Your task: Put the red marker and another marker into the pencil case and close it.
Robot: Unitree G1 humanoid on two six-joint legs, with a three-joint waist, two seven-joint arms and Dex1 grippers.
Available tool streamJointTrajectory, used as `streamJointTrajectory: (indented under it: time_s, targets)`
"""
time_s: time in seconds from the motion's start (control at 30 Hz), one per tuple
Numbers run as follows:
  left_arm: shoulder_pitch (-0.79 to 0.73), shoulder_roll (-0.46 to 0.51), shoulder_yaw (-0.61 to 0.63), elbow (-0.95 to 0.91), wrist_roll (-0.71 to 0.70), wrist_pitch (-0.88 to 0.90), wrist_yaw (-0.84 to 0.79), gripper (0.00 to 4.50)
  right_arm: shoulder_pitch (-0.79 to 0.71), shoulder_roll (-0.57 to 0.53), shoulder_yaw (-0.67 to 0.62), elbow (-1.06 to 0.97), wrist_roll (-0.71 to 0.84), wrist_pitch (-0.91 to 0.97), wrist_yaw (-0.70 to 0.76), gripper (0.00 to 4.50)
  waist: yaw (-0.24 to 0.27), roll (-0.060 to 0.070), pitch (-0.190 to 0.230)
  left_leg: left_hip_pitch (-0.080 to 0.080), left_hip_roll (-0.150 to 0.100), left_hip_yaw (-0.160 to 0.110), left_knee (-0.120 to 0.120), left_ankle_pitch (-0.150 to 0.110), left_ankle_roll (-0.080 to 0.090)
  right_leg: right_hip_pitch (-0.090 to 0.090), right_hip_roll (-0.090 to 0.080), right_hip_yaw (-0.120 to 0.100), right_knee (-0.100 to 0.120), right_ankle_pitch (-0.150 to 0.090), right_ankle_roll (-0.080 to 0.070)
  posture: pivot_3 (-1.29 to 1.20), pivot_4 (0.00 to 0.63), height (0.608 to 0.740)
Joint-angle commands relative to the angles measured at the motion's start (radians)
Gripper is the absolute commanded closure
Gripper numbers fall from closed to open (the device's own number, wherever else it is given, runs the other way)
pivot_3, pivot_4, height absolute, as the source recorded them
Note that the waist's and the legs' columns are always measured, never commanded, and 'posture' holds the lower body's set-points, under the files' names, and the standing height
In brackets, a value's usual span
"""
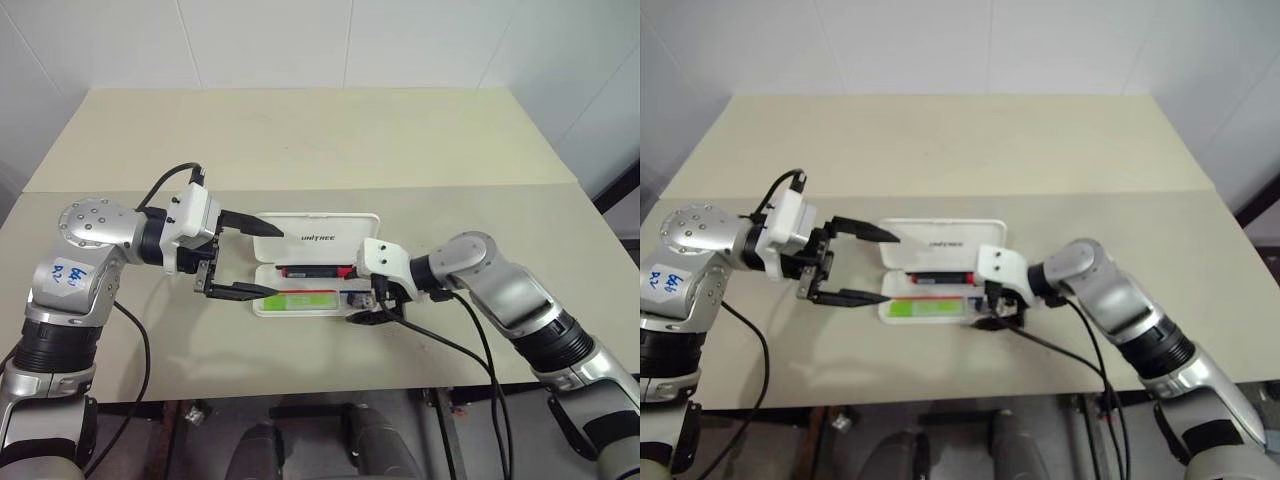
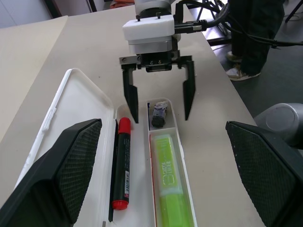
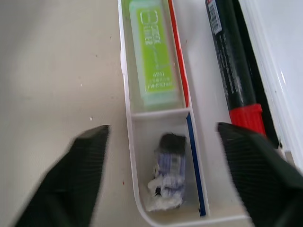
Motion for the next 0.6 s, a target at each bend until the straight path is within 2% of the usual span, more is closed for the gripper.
streamJointTrajectory:
  time_s: [0.03, 0.23, 0.4, 0.6]
  targets:
    - [-0.015, 0.008, 0.012, -0.005, -0.002, -0.014, 0.003, 0.00, -0.027, 0.026, -0.090, 0.000, 0.050, -0.086, 0.020, 0.04, 0.001, 0.000, 0.000, 0.000, 0.000, 0.000, 0.000, 0.000, 0.000, 0.000, 0.000, 0.000, 0.000, 0.000, 0.000, 0.00, 0.150, 0.740]
    - [-0.038, -0.001, -0.005, 0.030, 0.008, -0.028, -0.007, 0.00, 0.013, 0.063, -0.224, -0.015, 0.207, -0.189, 0.109, 0.04, 0.002, 0.000, 0.000, 0.000, 0.000, 0.000, 0.000, 0.000, 0.000, 0.000, 0.000, -0.001, -0.001, 0.000, 0.000, 0.00, 0.150, 0.740]
    - [-0.041, 0.020, 0.004, 0.077, 0.015, -0.053, -0.030, 0.00, 0.078, 0.022, -0.339, -0.069, 0.310, -0.230, 0.168, 0.04, 0.004, 0.000, 0.000, -0.001, 0.000, -0.001, 0.000, 0.000, 0.000, 0.000, 0.000, -0.001, -0.001, 0.000, 0.000, 0.00, 0.150, 0.740]
    - [0.029, 0.080, 0.055, 0.119, 0.016, -0.087, -0.048, 0.00, 0.149, -0.017, -0.504, -0.119, 0.378, -0.230, 0.098, 0.04, -0.002, 0.000, 0.000, 0.001, 0.001, -0.001, -0.001, 0.000, 0.000, 0.000, -0.001, -0.001, 0.000, 0.000, 0.000, 0.00, 0.150, 0.740]
